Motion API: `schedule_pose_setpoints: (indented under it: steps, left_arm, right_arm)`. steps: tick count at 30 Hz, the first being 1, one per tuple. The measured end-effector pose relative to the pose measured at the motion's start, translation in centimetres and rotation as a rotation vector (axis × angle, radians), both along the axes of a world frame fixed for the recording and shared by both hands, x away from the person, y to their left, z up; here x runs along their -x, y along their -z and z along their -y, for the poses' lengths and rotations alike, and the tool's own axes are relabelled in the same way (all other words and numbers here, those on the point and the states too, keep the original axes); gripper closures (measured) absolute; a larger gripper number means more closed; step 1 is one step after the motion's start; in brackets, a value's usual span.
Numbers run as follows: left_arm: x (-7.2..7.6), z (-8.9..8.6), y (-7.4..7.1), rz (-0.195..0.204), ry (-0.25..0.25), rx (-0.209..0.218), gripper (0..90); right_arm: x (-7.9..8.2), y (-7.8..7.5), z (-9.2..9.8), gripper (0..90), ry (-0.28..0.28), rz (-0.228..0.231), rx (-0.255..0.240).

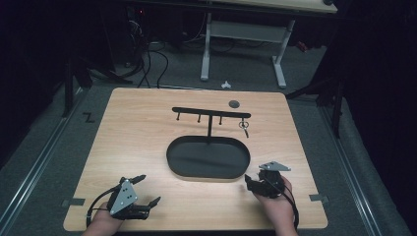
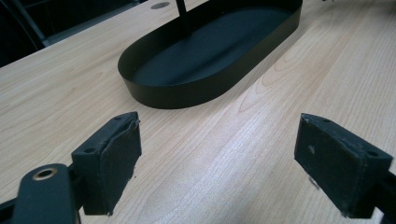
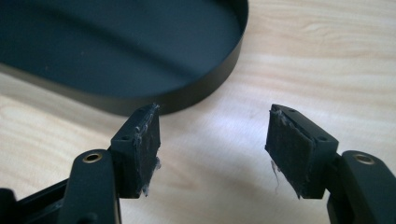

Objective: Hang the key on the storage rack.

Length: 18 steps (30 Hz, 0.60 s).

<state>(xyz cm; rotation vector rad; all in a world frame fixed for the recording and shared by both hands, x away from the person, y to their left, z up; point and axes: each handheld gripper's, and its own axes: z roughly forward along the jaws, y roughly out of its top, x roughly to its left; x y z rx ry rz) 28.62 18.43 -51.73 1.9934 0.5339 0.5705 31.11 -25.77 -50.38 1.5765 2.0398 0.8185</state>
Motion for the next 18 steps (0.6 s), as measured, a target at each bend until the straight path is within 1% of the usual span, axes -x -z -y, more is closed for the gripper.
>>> schedule_pose_setpoints:
  steps: [1,2,4,5,6,7,8,9,10,11,12,13,14,15,17,18]
  left_arm:
    - [0.0,0.0,0.0,0.0,0.0,0.0,15.2]
    - [0.0,0.0,0.0,0.003,-0.003,0.003,15.2]
    - [0.0,-0.1,0.0,0.003,-0.004,0.004,15.2]
    - [0.1,-0.1,0.0,0.003,-0.006,0.005,15.2]
    - [0.1,-0.1,0.1,0.002,-0.014,0.009,15.2]
    - [0.1,-0.1,0.1,0.002,-0.014,0.009,15.2]
    - [0.0,-0.1,0.0,-0.001,-0.017,0.011,15.2]
    - [0.0,-0.1,0.0,-0.002,-0.021,0.017,15.2]
    - [0.0,0.1,0.1,-0.004,-0.02,0.015,15.2]
    - [0.0,0.1,0.1,-0.004,-0.02,0.015,15.2]
    - [0.0,0.2,0.1,-0.002,-0.014,0.007,15.2]
    - [0.1,0.4,0.1,0.001,-0.007,0.002,15.2]
    - [0.3,0.5,0.0,0.007,0.003,0.0,15.2]
    - [0.4,0.5,0.0,0.007,0.006,0.0,15.2]
    - [0.4,0.5,0.1,0.008,0.009,-0.003,15.2]
    - [0.4,0.5,0.1,0.007,0.01,-0.004,15.2]
  right_arm:
    - [0.0,0.0,0.0,34.3,0.0,0.0,0.0]
    - [0.7,0.4,-0.2,33.1,0.003,0.016,-0.007]
    - [1.4,0.7,-0.4,31.5,0.0,0.049,-0.005]
    - [1.4,0.7,-0.4,31.5,0.0,0.049,-0.005]
    - [2.6,1.0,-0.4,30.3,0.007,0.109,0.002]
    - [3.1,1.1,-0.2,31.1,0.013,0.14,-0.002]
    - [3.1,1.1,-0.2,31.1,0.013,0.14,-0.002]
    - [3.6,1.2,0.0,31.0,0.026,0.149,-0.033]
    - [4.0,1.0,0.5,30.5,0.041,0.146,-0.07]
    - [4.0,1.0,0.5,30.5,0.041,0.146,-0.07]
    - [4.1,1.1,0.6,30.9,0.044,0.156,-0.054]
    - [4.2,1.2,0.8,31.0,0.052,0.158,-0.052]
    - [4.1,1.5,1.1,30.9,0.061,0.143,-0.068]
    - [4.0,1.5,1.1,30.8,0.065,0.141,-0.065]
    - [4.0,1.5,1.1,31.9,0.062,0.145,-0.059]
    - [4.1,1.5,1.1,33.3,0.059,0.163,-0.053]
